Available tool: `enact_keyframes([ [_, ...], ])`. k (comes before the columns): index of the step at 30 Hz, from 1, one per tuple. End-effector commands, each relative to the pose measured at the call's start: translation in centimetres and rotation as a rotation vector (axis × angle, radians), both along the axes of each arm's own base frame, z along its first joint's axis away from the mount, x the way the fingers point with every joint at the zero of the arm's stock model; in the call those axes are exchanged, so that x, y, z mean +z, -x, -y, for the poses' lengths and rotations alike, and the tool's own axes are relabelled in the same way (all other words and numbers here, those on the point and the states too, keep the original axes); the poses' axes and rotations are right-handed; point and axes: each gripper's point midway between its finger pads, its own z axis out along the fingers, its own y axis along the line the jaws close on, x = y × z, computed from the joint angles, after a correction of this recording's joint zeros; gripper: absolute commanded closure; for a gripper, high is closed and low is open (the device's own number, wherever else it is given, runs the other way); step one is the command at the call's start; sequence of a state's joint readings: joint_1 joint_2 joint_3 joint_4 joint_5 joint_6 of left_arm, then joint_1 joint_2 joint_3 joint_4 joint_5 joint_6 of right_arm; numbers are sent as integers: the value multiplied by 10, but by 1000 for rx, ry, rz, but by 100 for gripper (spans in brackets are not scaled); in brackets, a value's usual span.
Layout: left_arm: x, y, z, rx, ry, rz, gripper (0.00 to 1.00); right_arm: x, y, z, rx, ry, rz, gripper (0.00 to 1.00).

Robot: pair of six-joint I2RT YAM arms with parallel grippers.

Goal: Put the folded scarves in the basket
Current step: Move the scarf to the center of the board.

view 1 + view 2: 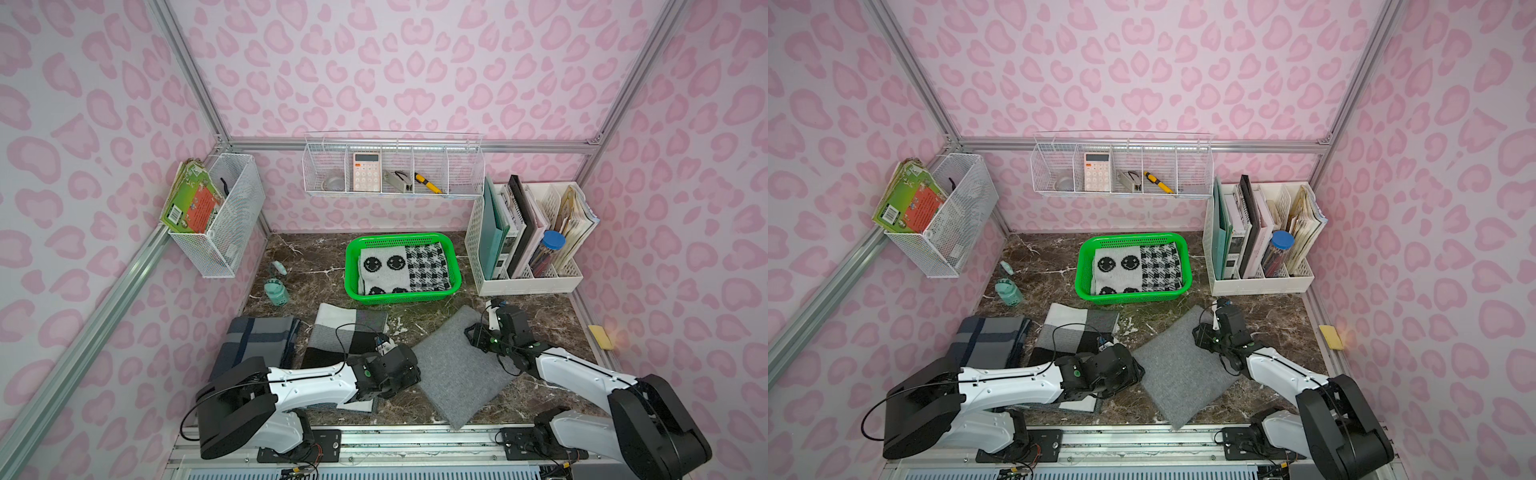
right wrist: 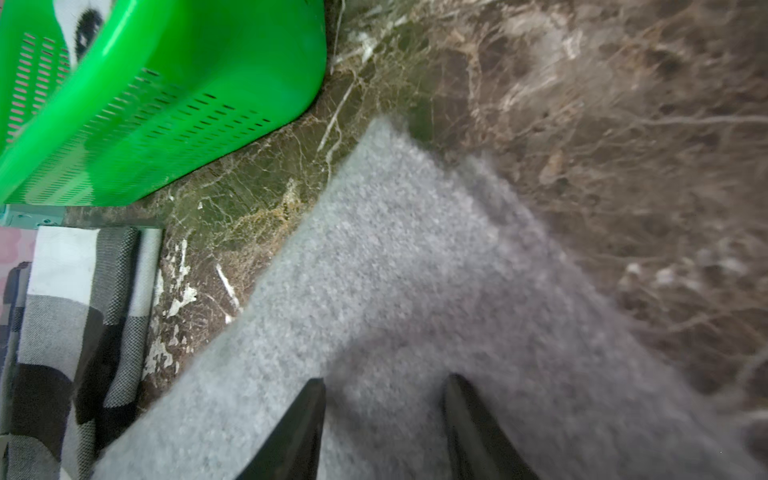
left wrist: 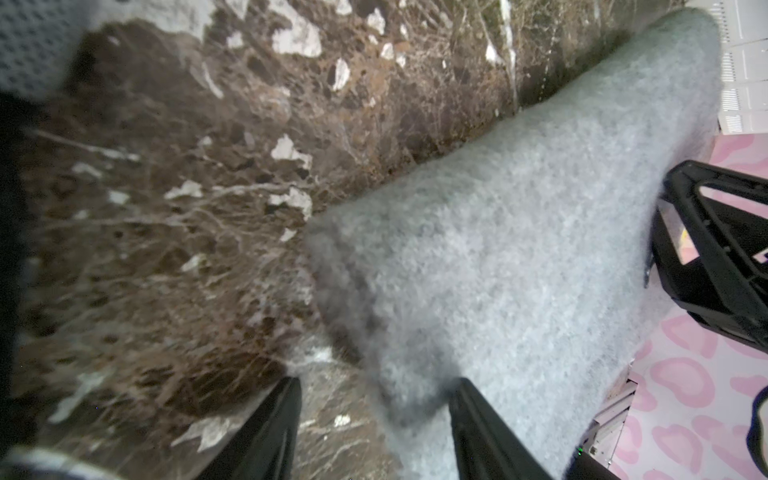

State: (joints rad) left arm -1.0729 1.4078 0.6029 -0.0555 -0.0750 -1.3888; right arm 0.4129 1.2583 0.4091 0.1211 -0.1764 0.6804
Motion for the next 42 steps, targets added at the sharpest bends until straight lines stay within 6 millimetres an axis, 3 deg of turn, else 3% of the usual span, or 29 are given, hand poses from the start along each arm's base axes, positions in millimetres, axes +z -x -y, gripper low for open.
enact_keyframes([
  [1,1,-6,9,19,18,5,39,-9,2,1,-13,10,-36,52],
  [6,-4,-22,6,38,-28,31,39,-20,16,9,-45,19,-71,52],
  [12,-15,-60,1,67,-46,21,41,-35,54,8,-77,-34,-119,50],
  [16,-15,-90,-1,70,-19,33,41,-27,74,-6,-70,-38,-93,47],
  [20,2,-111,2,54,-19,79,41,-9,80,-8,-88,-42,-42,45],
  [24,7,-110,-1,45,-37,77,40,12,73,1,-116,-50,56,43],
  [28,12,-102,-20,51,-93,82,39,36,62,11,-120,-32,144,37],
  [34,35,-83,-57,52,-191,110,36,60,38,54,-240,35,190,31],
  [38,47,-73,-54,19,-119,129,33,63,27,69,-264,-27,208,27],
  [42,49,-69,-43,-19,-65,117,31,42,25,69,-232,-66,132,26],
])
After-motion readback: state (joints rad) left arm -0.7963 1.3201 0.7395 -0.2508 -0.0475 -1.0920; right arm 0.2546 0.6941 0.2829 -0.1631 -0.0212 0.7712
